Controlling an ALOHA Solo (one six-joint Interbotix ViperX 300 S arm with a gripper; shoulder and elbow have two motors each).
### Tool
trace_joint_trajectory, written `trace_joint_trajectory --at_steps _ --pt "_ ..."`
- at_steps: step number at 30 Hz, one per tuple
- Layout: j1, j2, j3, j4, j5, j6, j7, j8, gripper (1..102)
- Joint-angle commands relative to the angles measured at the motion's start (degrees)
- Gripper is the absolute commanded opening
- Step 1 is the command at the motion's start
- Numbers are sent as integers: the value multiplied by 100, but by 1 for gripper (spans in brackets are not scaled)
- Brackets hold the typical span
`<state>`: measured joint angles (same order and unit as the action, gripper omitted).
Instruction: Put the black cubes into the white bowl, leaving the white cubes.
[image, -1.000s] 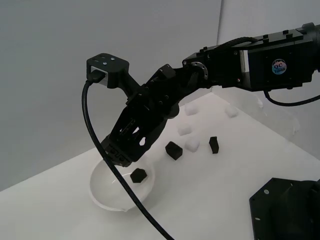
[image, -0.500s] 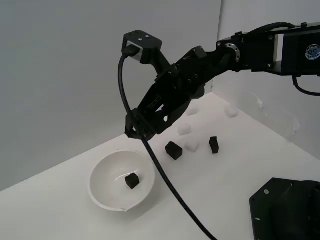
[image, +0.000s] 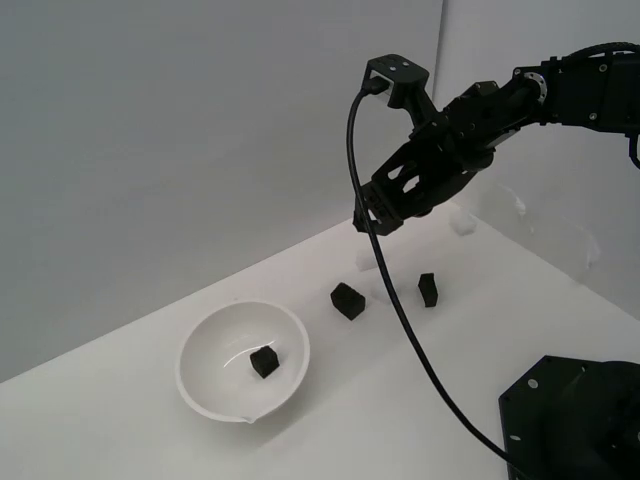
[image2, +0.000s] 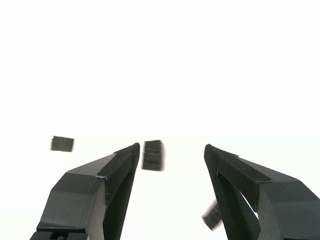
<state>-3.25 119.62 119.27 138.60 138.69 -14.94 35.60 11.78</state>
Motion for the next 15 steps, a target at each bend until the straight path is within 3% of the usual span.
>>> trace_joint_trajectory --at_steps 1,15 --pt "211 123 158 97 88 -18 53 35 71" --pt "976 88 123 571 563 97 220 44 72"
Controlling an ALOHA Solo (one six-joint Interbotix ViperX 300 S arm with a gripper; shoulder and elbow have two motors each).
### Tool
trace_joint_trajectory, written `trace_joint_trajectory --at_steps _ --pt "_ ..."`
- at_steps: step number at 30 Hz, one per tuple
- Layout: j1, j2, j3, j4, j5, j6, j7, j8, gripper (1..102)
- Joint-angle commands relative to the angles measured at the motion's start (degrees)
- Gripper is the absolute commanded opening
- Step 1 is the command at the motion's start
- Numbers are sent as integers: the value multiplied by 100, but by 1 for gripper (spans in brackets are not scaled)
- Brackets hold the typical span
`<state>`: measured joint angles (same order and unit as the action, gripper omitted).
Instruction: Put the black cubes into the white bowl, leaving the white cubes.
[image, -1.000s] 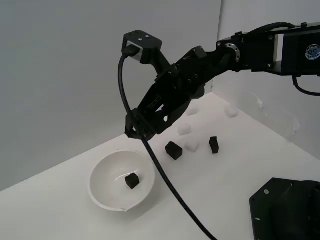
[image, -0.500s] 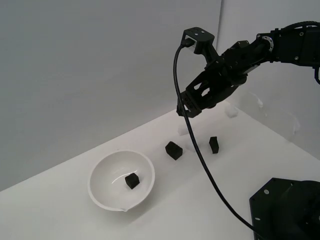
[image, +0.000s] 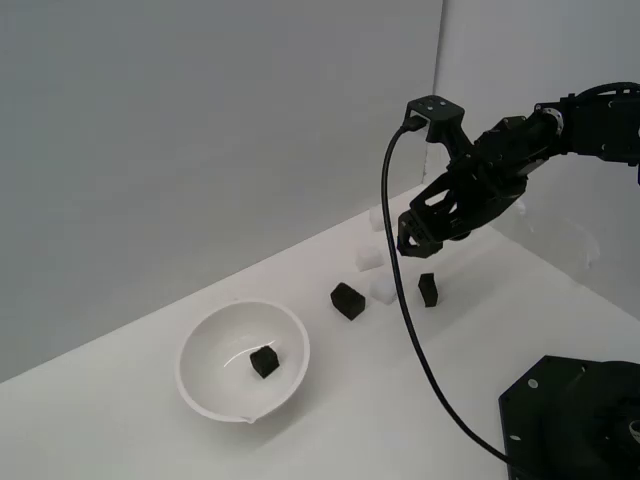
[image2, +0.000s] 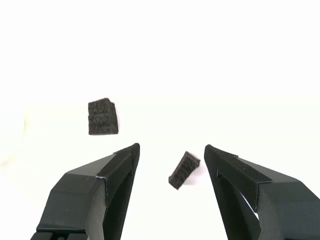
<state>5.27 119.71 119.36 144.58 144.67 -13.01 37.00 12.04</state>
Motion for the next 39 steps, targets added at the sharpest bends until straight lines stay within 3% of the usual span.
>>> trace_joint_trajectory --at_steps 1,5,16,27,33,35,36,39 --pt "167 79 105 -26 -35 -97 114 18 73" --pt "308 53 79 -26 -35 -97 264 18 100" --pt "396 -457 -422 246 246 -97 281 18 100" --pt "396 -870 -844 352 352 -105 -229 62 100" --pt "396 -1187 -1160 343 334 -123 -299 105 99" --pt "396 -1230 -1204 334 334 -123 -299 114 91" --pt "387 -1230 -1204 334 334 -123 -290 114 82" --pt "387 -1195 -1160 343 334 -123 -290 114 40"
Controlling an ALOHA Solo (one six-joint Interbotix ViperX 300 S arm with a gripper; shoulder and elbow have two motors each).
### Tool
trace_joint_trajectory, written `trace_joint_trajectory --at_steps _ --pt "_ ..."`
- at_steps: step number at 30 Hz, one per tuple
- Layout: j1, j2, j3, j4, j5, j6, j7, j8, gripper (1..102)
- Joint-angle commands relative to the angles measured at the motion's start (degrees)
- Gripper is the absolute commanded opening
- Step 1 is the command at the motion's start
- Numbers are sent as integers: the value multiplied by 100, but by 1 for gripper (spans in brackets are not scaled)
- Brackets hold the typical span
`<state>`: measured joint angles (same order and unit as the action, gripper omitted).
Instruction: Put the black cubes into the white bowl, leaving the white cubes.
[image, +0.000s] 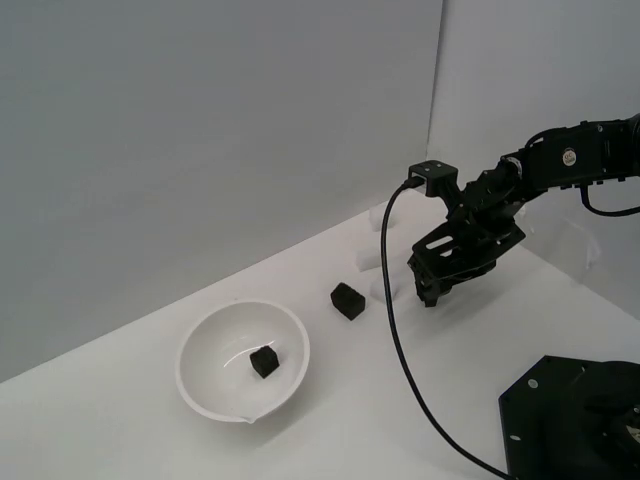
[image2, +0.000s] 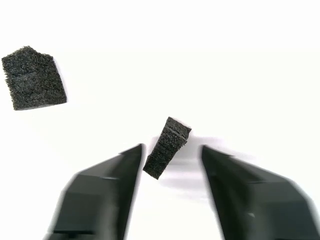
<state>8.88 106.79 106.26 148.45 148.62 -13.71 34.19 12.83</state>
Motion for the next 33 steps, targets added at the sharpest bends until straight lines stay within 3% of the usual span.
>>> trace_joint_trajectory --at_steps 1,3,5,12,21,33 --pt "35 105 158 -44 -62 -53 -18 35 27" --pt "26 132 185 -35 -53 -53 -18 35 9" --pt "35 167 220 -35 -53 -53 -9 35 3" --pt "35 765 809 -97 -132 -35 220 35 3" --pt "0 1661 1705 -519 -545 -35 756 35 3" --pt "-773 2452 2496 -738 -756 -299 633 0 3"
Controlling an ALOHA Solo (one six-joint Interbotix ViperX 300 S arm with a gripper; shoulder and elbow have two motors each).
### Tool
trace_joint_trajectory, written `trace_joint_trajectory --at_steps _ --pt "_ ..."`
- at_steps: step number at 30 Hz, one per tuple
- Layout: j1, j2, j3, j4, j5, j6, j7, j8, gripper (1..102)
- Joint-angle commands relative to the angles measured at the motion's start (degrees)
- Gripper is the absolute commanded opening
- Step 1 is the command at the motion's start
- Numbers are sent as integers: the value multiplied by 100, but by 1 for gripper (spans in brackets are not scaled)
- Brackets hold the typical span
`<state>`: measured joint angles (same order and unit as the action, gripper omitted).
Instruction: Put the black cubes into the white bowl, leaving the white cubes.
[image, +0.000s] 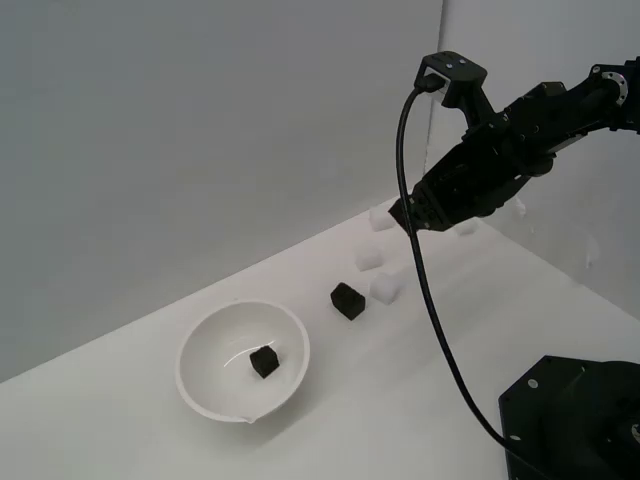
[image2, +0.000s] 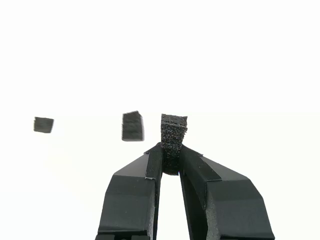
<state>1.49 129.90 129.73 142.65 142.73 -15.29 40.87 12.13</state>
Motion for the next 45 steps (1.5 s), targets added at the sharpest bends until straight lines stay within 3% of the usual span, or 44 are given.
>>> trace_joint_trajectory --at_steps 1,9,19,30,41,45 --pt "-141 167 176 -158 -176 -158 -79 62 3" --pt "-949 237 237 -316 -316 -334 -281 -79 3" --pt "-1863 132 132 -387 -413 -817 -694 -79 3" --pt "-2883 -589 -589 -598 -615 -923 -1292 -149 3" --pt "-3480 -1538 -1538 -580 -606 -1072 -1854 -149 3" --pt "-3489 -1635 -1626 -563 -580 -1257 -1890 -149 11"
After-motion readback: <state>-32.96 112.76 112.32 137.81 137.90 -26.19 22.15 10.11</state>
